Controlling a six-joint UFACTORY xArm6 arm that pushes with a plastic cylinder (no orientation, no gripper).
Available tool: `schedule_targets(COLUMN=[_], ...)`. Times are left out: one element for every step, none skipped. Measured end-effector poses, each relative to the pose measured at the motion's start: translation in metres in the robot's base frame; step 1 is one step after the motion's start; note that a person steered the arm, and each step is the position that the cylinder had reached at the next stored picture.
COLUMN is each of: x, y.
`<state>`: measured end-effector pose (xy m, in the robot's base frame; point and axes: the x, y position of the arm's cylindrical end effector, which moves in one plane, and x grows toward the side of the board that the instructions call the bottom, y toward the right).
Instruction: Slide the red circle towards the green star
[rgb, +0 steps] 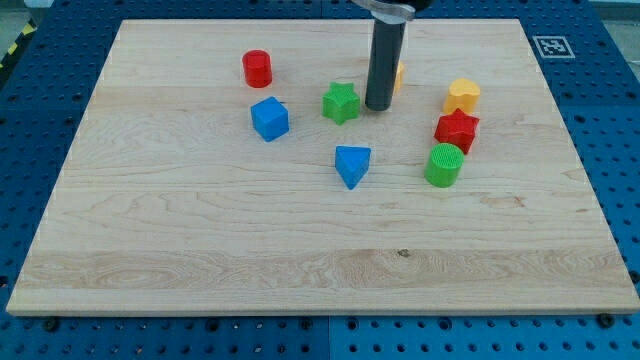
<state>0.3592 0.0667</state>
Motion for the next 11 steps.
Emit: schedule_targets(x=[-0.020, -0.033, -0.049, -0.069, -0.092, -0.111, -0.111, -0.080, -0.046, -0.049, -0.078], y=[-0.005, -0.029, -0.056, -0.078, -0.100, -0.115, -0.115, -0.120, -0.134, -0.128, -0.122])
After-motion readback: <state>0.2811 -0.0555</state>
